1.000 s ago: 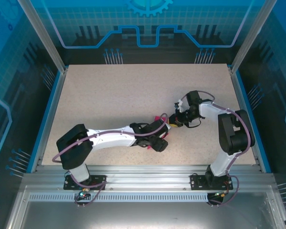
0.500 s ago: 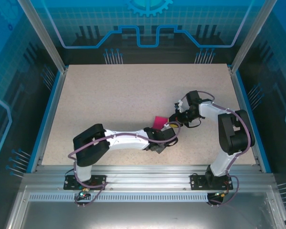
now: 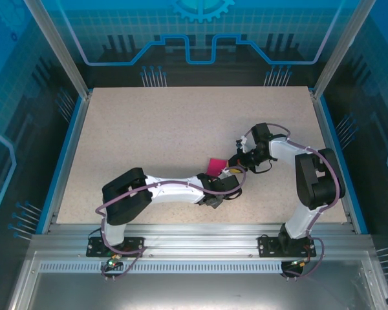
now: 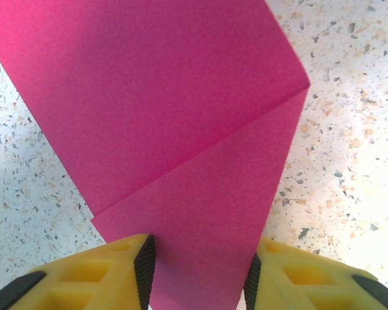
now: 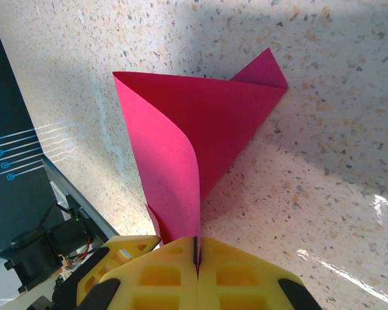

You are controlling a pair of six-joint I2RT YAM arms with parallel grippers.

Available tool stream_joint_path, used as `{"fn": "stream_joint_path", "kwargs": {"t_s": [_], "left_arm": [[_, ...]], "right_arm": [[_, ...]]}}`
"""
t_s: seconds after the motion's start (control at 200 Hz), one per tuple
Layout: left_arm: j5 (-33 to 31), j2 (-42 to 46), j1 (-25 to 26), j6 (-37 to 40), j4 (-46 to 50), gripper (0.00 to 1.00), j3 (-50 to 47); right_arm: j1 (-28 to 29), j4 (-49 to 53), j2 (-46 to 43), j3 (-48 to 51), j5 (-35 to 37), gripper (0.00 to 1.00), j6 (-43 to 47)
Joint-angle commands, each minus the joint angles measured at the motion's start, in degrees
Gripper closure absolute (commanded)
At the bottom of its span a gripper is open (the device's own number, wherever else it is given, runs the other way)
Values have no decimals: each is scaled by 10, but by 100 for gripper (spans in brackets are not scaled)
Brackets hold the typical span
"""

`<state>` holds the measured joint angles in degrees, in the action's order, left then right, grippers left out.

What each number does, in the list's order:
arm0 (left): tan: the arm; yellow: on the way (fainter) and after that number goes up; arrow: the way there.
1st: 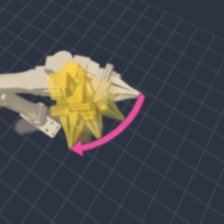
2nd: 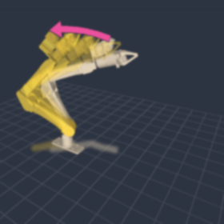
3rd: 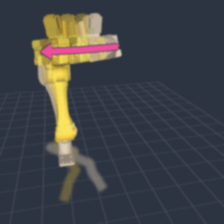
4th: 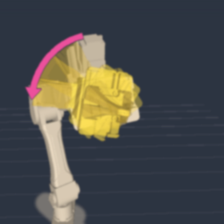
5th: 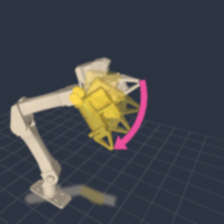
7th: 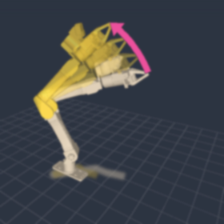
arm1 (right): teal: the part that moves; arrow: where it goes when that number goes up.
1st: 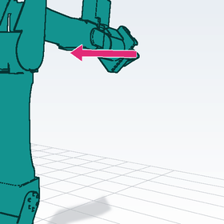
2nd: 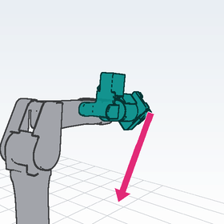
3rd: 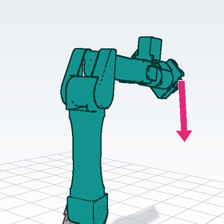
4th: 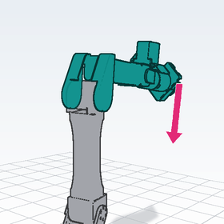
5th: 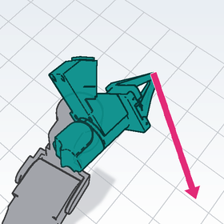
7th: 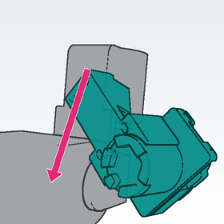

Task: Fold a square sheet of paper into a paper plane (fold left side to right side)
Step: Fold the wing for the fifth time at the center of the table.

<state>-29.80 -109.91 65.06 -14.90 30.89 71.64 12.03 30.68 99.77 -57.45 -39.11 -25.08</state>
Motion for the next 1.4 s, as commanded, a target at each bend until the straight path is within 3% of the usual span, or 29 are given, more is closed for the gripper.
{"fn": "stream_joint_path", "kwargs": {"t_s": [0.0,0.21,0.375,0.525,0.725,0.935,1.175,1.396], "left_arm": [[-8,-14,5,-4,14,59,14],[0,-15,4,-9,11,67,15],[37,-11,-6,-17,6,70,16],[85,3,-24,-22,-10,81,7],[151,22,-52,-35,-31,95,-6],[232,34,-88,-51,-34,99,-3],[387,47,-158,-89,-80,100,-25],[471,48,-207,-121,-140,100,-59]], "right_arm": [[10,21,10,-12,7,99,2],[11,26,10,-14,11,96,9],[11,33,0,-16,13,89,21],[8,39,-10,-18,14,83,31],[-16,37,-69,-7,43,56,35],[-45,24,-137,22,75,31,43],[-42,-50,-175,75,75,31,37],[-11,-102,-169,121,88,30,6]]}}
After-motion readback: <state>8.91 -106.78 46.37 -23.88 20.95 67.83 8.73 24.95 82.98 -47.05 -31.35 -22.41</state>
